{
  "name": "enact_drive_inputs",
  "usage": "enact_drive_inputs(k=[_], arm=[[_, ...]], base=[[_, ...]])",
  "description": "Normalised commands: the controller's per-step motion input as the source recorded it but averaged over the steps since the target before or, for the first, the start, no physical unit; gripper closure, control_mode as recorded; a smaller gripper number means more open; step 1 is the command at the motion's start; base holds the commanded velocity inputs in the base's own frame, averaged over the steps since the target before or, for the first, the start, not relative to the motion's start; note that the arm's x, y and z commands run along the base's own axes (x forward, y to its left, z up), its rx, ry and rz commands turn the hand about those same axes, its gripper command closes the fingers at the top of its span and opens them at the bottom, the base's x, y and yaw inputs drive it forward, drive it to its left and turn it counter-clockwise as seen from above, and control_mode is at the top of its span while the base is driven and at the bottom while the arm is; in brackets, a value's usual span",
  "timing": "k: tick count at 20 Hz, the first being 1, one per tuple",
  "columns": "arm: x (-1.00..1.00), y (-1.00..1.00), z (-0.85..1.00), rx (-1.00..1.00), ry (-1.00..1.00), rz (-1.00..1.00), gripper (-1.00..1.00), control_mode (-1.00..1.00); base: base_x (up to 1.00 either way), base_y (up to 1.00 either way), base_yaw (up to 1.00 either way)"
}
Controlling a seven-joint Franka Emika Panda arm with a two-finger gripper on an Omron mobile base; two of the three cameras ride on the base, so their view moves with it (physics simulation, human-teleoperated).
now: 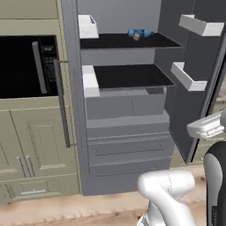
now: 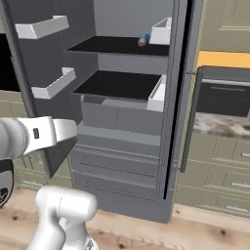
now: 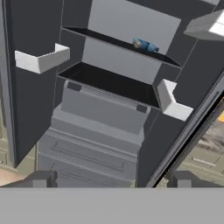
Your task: Pick the egg and butter from the fridge and place them by the bowl for mixing.
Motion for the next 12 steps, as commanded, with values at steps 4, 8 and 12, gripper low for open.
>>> enact_drive_inputs(k=[4,8,12], arm=[[0.00,0.00,0.00,0.00,0.00,0.00,-1.00,1.00],[0.00,0.00,0.00,0.00,0.00,0.00,-1.00,1.00],[0.00,0.00,0.00,0.00,0.00,0.00,-1.00,1.00]], base=[[0.69,-0.02,0.00],[0.61,-0.05,0.00],[0.59,-0.05,0.00]])
